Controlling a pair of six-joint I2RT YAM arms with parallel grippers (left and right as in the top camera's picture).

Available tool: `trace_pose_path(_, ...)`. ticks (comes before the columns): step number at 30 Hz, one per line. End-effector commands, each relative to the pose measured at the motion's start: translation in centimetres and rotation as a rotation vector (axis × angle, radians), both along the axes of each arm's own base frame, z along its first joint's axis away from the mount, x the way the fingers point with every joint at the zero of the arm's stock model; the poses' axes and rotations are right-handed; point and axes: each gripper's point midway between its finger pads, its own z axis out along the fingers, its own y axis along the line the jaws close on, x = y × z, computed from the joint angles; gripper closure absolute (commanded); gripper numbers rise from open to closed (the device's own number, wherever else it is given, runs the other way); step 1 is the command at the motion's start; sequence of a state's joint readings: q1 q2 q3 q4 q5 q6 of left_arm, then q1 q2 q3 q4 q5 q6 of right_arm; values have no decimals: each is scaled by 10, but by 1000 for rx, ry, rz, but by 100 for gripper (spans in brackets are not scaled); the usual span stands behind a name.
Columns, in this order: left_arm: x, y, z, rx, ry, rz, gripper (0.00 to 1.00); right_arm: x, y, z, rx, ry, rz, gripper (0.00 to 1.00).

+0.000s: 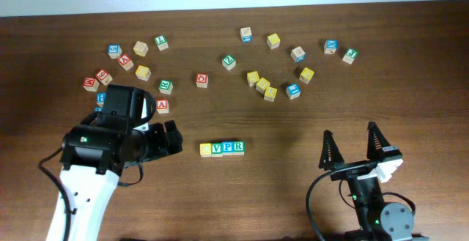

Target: Spell out CVPR

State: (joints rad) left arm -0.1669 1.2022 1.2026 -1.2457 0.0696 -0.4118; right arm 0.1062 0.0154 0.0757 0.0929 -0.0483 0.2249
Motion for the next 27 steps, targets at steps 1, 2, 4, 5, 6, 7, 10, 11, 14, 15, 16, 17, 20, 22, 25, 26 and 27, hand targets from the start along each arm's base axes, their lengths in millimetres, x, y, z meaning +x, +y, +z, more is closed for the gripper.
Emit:
trace_pose_path(1, 1, 2, 3, 11, -11, 5, 1, 3, -5, -12, -2, 0, -31, 2)
trace_pose_path(2, 1, 2, 3, 11, -11, 5, 1, 5, -4, -19, -1, 6, -31, 2)
trace_pose_path(4, 1, 2, 3, 11, -11, 5, 1, 6, -7, -23, 0, 23, -44, 2)
trace_pose_path(5, 1, 2, 3, 11, -10, 5, 1, 6, -9, -23, 2, 25, -58, 2)
trace_pose_path(6, 1, 2, 3, 11, -11, 5, 1, 6, -11, -26, 2, 34, -67, 2)
trace_pose_path(7, 1, 2, 3, 11, -11, 5, 1, 7, -14, -33, 0, 65, -84, 2)
trace_pose_path(10, 1, 2, 3, 11, -11, 5, 1, 9, -17, -54, -12, 151, -105, 2)
trace_pose_path(11, 1, 2, 3, 11, -11, 5, 1, 8, -18, -69, -21, 210, -108, 2)
trace_pose_path(14, 1, 2, 3, 11, -11, 5, 1, 8, -17, -74, -32, 229, -107, 2)
trace_pose_path(15, 1, 2, 3, 11, -10, 5, 1, 8, -17, -74, -32, 229, -107, 2)
trace_pose_path(16, 1, 2, 3, 11, -11, 5, 1, 8, -17, -74, -32, 229, -107, 2)
trace_pose_path(17, 1, 2, 3, 11, -11, 5, 1, 8, -17, -74, -33, 229, -103, 2)
trace_pose_path(20, 1, 2, 3, 11, -11, 5, 1, 8, -18, -75, -31, 232, -104, 2)
trace_pose_path(22, 1, 2, 3, 11, -11, 5, 1, 8, -21, -75, -29, 232, -116, 2)
trace_pose_path(25, 1, 2, 3, 11, -10, 5, 1, 8, -22, -75, -30, 232, -121, 2)
trace_pose_path(26, 1, 2, 3, 11, -10, 5, 1, 8, -21, -75, -30, 232, -116, 2)
trace_pose_path(27, 1, 2, 3, 11, -10, 5, 1, 8, -21, -75, -29, 232, -114, 2)
